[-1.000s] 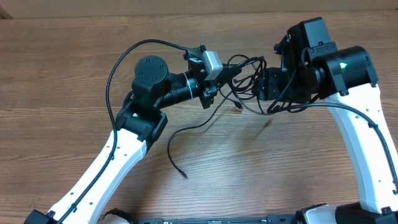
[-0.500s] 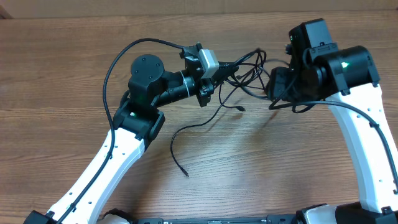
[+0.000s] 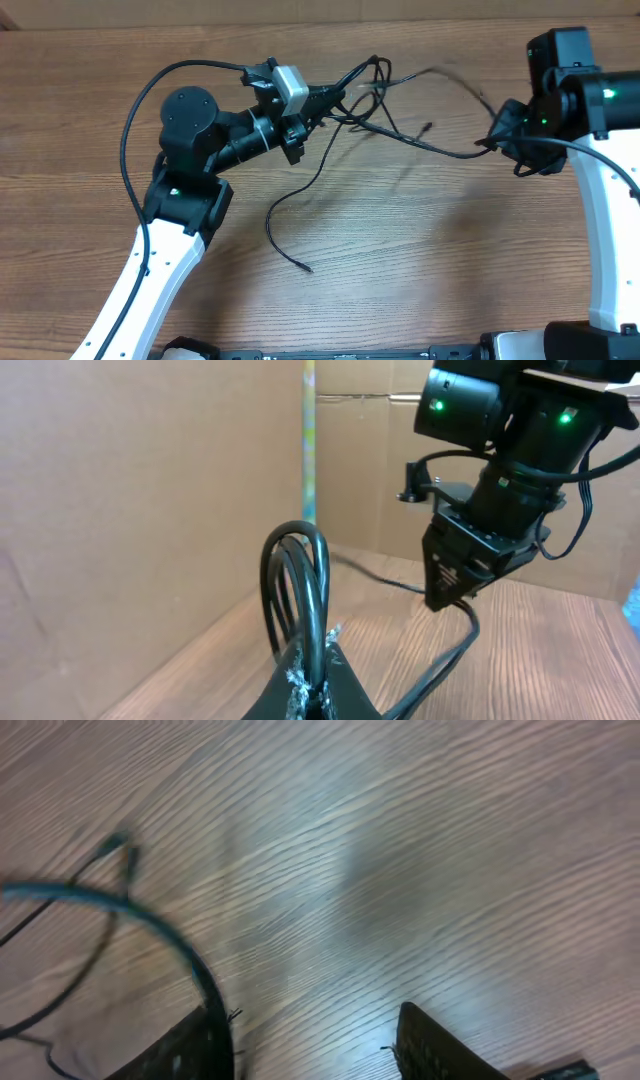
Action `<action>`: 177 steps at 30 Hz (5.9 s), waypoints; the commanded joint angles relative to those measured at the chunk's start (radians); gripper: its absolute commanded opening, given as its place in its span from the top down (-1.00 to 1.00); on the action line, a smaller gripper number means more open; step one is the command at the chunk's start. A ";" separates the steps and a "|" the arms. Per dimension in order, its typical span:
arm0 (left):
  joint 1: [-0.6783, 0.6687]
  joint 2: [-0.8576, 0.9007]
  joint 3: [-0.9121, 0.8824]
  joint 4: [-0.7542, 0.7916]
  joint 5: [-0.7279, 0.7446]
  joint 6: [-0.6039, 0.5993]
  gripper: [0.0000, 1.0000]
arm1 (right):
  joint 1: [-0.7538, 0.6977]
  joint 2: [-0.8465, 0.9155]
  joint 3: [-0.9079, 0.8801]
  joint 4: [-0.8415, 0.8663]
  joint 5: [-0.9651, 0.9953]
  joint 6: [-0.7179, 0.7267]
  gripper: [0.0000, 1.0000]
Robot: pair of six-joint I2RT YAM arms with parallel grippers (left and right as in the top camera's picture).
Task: Untangle cables
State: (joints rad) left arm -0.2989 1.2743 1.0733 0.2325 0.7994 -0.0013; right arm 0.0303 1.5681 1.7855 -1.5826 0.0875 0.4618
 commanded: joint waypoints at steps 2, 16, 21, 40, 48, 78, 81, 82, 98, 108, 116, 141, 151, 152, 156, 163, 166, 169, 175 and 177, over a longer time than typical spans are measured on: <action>0.029 -0.039 0.010 0.007 -0.014 -0.007 0.92 | -0.046 0.000 -0.006 -0.002 0.043 0.013 -0.05; 0.037 -0.045 0.010 0.005 -0.013 -0.023 0.92 | -0.067 0.000 -0.006 0.008 -0.132 -0.055 -0.05; 0.037 -0.045 0.010 0.003 -0.013 -0.030 0.92 | -0.062 0.000 -0.006 0.025 -0.354 -0.230 -0.06; -0.011 -0.044 0.010 -0.056 -0.004 -0.090 0.92 | 0.031 0.000 -0.006 0.108 -0.734 -0.494 -0.79; -0.042 -0.044 0.010 -0.055 -0.004 -0.093 0.92 | 0.134 0.000 -0.006 0.161 -0.733 -0.473 -0.79; -0.173 -0.046 0.010 0.155 0.121 -0.293 0.92 | 0.137 0.000 -0.006 0.232 -0.032 -0.082 -0.89; -0.172 -0.046 0.010 0.196 0.149 -0.322 0.92 | 0.137 0.000 -0.006 0.219 0.031 -0.061 -0.90; -0.171 -0.047 0.010 0.205 0.154 -0.322 0.92 | 0.137 0.000 -0.006 0.214 0.046 -0.061 -0.90; 0.008 -0.120 0.010 0.251 0.188 -0.396 0.92 | -0.131 0.000 -0.006 0.114 0.109 -0.061 -0.89; 0.057 -0.118 0.010 0.219 0.215 -0.396 0.92 | -0.187 0.000 -0.006 0.100 -0.014 -0.102 -0.98; 0.058 -0.118 0.010 0.197 0.211 -0.395 0.92 | -0.187 0.000 -0.006 0.090 -0.151 -0.213 -0.99; 0.058 -0.111 0.010 -0.398 -0.618 -0.395 0.75 | -0.187 0.000 -0.006 0.055 -0.412 -0.385 -1.00; 0.057 -0.030 0.010 -0.601 -0.688 -0.395 -0.66 | -0.187 0.000 -0.006 0.061 -0.412 -0.385 -1.00; 0.058 -0.021 0.010 -0.629 -0.688 -0.395 -0.70 | -0.187 0.000 -0.006 0.059 -0.412 -0.385 -1.00; 0.058 0.010 0.010 -0.741 -0.721 -0.366 -0.77 | -0.187 0.000 -0.006 0.046 -0.412 -0.385 -1.00; 0.058 0.086 0.009 -0.929 -0.782 -0.334 -0.81 | -0.162 0.000 -0.029 0.025 -0.427 -0.385 -1.00; 0.058 0.114 0.009 -0.943 -0.781 -0.335 -0.82 | -0.125 0.000 -0.078 0.045 -0.443 -0.385 -1.00; 0.058 0.126 0.009 -0.937 -0.781 -0.335 -0.82 | -0.069 0.000 -0.157 0.095 -0.500 -0.385 -1.00; 0.060 0.126 0.009 -0.927 -0.837 -0.335 -0.92 | 0.048 0.000 -0.298 0.185 -0.562 -0.385 -1.00; 0.065 0.126 0.009 -0.927 -0.852 -0.335 -0.95 | 0.085 0.000 -0.342 0.214 -0.576 -0.385 -1.00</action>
State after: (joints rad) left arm -0.2466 1.3972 1.0737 -0.6956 0.0025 -0.3561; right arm 0.0647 1.5707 1.4979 -1.3945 -0.4328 0.0811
